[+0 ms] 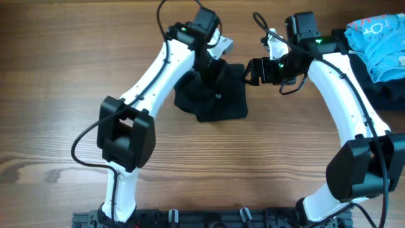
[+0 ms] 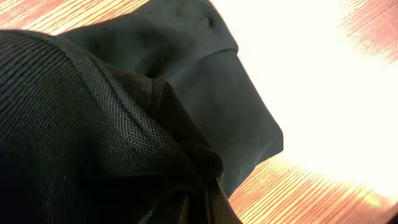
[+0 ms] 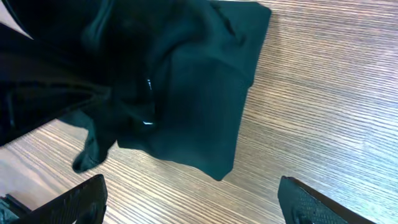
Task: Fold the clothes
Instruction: 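Fold the left end rightward over the bundle with the left gripper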
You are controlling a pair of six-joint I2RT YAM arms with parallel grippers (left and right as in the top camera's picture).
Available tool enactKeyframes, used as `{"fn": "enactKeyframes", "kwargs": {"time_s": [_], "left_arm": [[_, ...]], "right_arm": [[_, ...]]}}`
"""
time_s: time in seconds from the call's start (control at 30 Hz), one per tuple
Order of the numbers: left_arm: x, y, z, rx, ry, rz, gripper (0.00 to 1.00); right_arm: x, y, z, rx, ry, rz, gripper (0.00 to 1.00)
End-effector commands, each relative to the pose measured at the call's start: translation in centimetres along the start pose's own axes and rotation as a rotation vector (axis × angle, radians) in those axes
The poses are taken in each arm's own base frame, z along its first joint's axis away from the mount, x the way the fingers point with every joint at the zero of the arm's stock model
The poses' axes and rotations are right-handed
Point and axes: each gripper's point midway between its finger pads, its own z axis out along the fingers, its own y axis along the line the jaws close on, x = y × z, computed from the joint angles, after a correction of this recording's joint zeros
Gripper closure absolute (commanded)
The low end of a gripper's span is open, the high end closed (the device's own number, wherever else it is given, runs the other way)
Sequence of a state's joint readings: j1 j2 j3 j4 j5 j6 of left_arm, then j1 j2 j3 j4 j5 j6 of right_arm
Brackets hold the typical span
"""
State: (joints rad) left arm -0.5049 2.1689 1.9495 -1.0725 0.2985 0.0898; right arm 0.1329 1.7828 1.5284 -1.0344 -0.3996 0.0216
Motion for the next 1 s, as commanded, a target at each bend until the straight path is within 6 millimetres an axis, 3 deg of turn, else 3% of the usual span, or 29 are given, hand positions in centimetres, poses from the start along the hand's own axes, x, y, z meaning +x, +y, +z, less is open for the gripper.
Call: {"fn": "enactKeyframes", "kwargs": {"time_s": [0.0, 0.17, 0.3, 0.33, 0.37, 0.4, 0.43, 0.47, 0.6, 0.73, 0.83, 0.97], "left_arm": [[-0.7, 0.0, -1.0, -0.042, -0.041, -0.050, 0.96], [-1.1, -0.4, -0.9, -0.032, -0.056, -0.046, 0.96], [-1.7, -1.6, -0.7, -0.005, -0.077, -0.021, 0.96], [-1.8, -2.0, -0.7, -0.001, -0.082, -0.012, 0.83], [-2.0, -2.6, -0.5, 0.003, -0.086, 0.001, 0.40], [-2.0, -3.0, -0.4, 0.007, -0.089, 0.010, 0.20], [-2.1, -3.6, -0.4, 0.021, -0.092, 0.019, 0.06], [-2.2, -4.1, -0.3, 0.037, -0.097, 0.026, 0.00], [-3.4, -6.1, -0.7, 0.154, -0.141, 0.027, 0.00], [-4.6, -3.7, -2.5, 0.143, -0.197, -0.074, 0.00], [-5.4, -0.9, -6.6, 0.123, -0.281, -0.124, 0.00], [-6.0, 2.9, -14.5, 0.079, -0.440, -0.209, 0.00]], "right_arm": [[-1.5, -1.7, -3.6, 0.026, -0.108, 0.073, 0.12], [-4.0, -3.5, -10.2, 0.025, -0.304, 0.129, 0.10], [-4.6, -3.9, -12.0, 0.006, -0.352, 0.138, 0.09], [-4.5, -3.8, -12.0, 0.004, -0.350, 0.138, 0.10], [-4.5, -3.8, -11.9, 0.004, -0.348, 0.139, 0.10], [-4.5, -3.8, -11.9, 0.004, -0.349, 0.138, 0.09], [-4.6, -3.8, -12.0, 0.004, -0.351, 0.138, 0.10], [-4.6, -3.9, -12.0, 0.004, -0.351, 0.137, 0.09], [-4.5, -3.8, -11.9, 0.004, -0.347, 0.139, 0.09], [-4.5, -3.8, -11.9, 0.004, -0.349, 0.138, 0.09], [-4.6, -3.6, -11.7, -0.004, -0.343, 0.132, 0.09], [-4.6, -1.6, -9.5, -0.040, -0.292, 0.092, 0.09]]}}
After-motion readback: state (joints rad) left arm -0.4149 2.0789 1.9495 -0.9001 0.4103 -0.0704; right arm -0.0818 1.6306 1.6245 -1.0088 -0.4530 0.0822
